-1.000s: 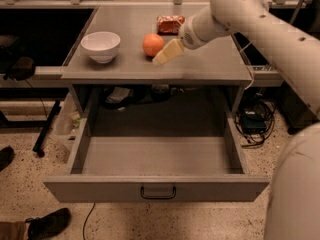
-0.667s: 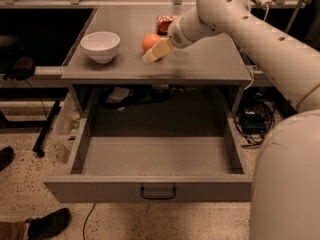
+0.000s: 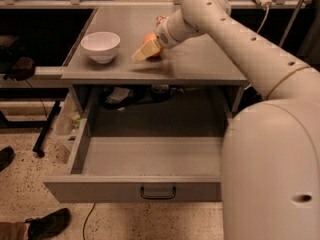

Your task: Place orange into top drawer

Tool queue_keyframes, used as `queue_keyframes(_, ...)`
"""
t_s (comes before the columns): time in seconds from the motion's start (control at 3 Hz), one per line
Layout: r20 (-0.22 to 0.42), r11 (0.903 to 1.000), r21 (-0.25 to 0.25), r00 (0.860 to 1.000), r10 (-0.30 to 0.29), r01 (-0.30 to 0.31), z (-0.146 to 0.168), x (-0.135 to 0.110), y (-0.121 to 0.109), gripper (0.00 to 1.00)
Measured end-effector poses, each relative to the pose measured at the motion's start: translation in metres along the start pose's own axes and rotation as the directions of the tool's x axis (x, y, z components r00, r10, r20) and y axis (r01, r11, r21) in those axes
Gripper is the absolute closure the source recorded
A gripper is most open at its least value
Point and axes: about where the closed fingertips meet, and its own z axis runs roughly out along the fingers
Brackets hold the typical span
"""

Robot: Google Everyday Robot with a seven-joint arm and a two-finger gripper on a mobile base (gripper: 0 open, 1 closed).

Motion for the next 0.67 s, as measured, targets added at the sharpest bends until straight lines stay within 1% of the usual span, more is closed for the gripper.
queue_keyframes(0.33, -0.011, 0.999, -0.043, 1.0, 0.015, -0.016, 0.0185, -0.0011, 0.0013, 0.19)
queue_keyframes(0.67, -0.006, 0.9972, -0.071, 1.0, 0.024, -0.024, 0.0269, -0.0019, 0.0019, 0.42)
